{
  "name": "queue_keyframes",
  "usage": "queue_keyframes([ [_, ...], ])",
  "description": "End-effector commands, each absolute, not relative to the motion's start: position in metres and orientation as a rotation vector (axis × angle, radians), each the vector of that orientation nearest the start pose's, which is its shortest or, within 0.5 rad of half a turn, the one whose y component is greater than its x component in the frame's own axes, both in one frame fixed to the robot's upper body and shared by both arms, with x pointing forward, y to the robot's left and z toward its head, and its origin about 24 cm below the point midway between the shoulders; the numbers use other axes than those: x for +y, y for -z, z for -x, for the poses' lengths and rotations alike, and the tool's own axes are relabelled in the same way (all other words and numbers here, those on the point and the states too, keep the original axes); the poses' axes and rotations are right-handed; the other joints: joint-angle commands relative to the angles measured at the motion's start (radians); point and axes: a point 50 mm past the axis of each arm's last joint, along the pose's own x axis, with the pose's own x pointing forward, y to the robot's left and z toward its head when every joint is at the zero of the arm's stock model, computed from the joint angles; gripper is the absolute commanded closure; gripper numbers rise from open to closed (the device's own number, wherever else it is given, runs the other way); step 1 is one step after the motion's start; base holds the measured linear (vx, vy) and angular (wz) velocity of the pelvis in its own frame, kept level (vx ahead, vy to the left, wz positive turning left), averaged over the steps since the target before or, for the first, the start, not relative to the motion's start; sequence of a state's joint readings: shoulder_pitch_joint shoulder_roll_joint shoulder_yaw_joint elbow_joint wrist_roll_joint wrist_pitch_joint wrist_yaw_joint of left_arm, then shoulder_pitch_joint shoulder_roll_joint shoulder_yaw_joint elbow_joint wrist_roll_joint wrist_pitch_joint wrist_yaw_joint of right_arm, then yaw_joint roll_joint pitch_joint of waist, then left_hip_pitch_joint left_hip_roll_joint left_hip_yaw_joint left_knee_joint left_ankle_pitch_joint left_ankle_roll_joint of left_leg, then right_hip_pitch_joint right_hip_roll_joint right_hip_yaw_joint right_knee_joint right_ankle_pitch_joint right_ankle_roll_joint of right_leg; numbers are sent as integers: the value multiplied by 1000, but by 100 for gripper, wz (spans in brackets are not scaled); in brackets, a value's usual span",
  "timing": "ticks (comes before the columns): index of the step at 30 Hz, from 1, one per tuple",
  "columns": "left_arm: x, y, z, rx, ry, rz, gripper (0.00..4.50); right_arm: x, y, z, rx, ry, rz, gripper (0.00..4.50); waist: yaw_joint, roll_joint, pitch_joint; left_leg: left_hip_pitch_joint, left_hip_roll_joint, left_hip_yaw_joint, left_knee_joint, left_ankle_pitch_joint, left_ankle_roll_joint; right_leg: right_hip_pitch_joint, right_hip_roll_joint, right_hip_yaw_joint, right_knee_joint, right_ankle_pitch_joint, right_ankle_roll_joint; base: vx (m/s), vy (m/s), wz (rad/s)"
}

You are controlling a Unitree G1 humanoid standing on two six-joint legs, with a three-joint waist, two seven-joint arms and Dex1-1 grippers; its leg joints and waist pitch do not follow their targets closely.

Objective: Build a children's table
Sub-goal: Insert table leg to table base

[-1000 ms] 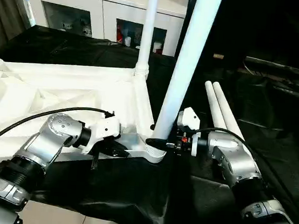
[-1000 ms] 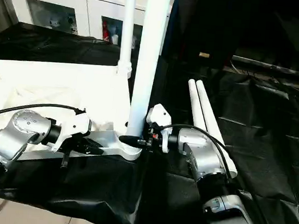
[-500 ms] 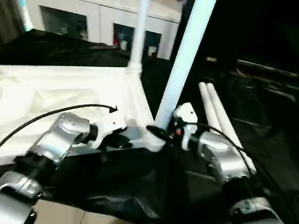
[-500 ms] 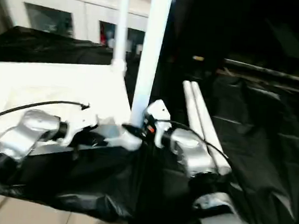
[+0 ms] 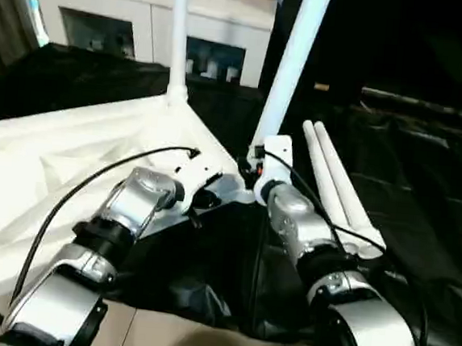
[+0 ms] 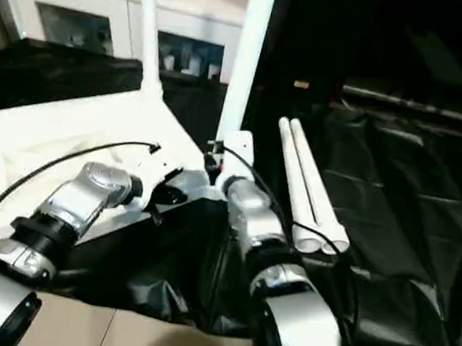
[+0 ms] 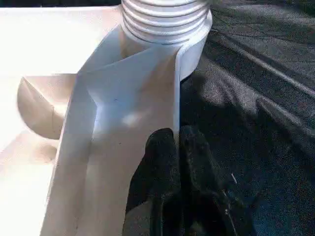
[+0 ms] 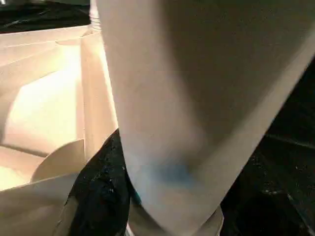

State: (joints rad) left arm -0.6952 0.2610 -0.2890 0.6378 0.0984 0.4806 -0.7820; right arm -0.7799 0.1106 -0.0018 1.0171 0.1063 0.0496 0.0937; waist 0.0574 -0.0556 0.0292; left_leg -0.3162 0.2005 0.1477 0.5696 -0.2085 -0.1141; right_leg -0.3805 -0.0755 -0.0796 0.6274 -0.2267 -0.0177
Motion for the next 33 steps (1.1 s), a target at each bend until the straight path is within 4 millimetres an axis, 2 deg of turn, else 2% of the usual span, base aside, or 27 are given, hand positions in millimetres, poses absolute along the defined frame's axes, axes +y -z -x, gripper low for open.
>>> queue_keyframes([
  [1,116,-56,-349,590,794,-451,450,-27,25,-314,684,-413,-105,258,-10,23,-19,-6,24,-15,-88,-440,-17,8,-71,53,-130,-547,-46,0,0,0],
  [3,120,-55,-348,603,773,-454,450,-26,26,-314,690,-410,-91,258,-7,19,-19,-13,27,-9,-95,-368,-8,13,-70,54,-129,-476,-65,0,0,0],
  [4,121,-56,-348,605,770,-456,450,-26,26,-314,694,-407,-94,258,-7,19,-18,-13,28,-8,-95,-362,-9,12,-72,55,-128,-470,-70,0,0,0],
  [6,120,-57,-348,607,767,-452,450,-25,27,-313,703,-399,-99,258,-8,19,-13,-9,27,-7,-94,-382,-11,7,-72,55,-133,-512,-69,0,0,0],
  [8,119,-57,-348,606,768,-450,450,-25,27,-313,705,-398,-101,258,-10,18,-12,-11,26,-10,-95,-402,-14,7,-74,54,-138,-556,-56,0,0,0],
  [11,118,-57,-347,598,797,-455,450,-24,26,-314,710,-415,-97,258,-13,17,-10,-2,22,-10,-91,-436,-12,-5,-76,53,-150,-623,-33,0,0,0],
  [15,119,-56,-344,602,824,-457,450,-22,24,-315,706,-465,-66,258,-20,20,-8,-5,24,-15,-97,-468,-11,-6,-72,49,-149,-617,-28,0,0,0],
  [19,121,-55,-343,606,825,-458,450,-21,23,-316,700,-465,-60,258,-26,21,-8,-4,24,-15,-98,-473,-9,-9,-73,50,-151,-622,-30,0,0,0],
  [23,121,-56,-342,606,831,-455,450,-21,21,-317,693,-466,-74,258,-29,22,-9,-7,26,-15,-102,-469,-9,-6,-73,49,-152,-600,-35,0,0,0],
  [24,122,-56,-342,606,840,-449,450,-19,18,-319,681,-481,-86,223,-30,22,-9,-9,26,-15,-103,-465,-10,-5,-74,49,-151,-588,-39,0,0,0],
  [26,122,-56,-341,605,842,-450,450,-19,16,-321,671,-486,-84,188,-31,23,-10,-14,29,-15,-106,-451,-11,-3,-73,51,-147,-551,-52,0,0,0],
  [29,123,-56,-341,603,849,-454,450,-19,9,-326,638,-485,-100,167,-30,22,-13,-20,32,-11,-104,-407,-12,-1,-76,56,-141,-500,-74,0,0,0],
  [33,124,-57,-340,592,860,-462,450,-19,-1,-333,573,-504,-93,133,-28,23,-11,-19,32,-7,-102,-390,-11,-1,-78,58,-142,-505,-82,0,0,0],
])
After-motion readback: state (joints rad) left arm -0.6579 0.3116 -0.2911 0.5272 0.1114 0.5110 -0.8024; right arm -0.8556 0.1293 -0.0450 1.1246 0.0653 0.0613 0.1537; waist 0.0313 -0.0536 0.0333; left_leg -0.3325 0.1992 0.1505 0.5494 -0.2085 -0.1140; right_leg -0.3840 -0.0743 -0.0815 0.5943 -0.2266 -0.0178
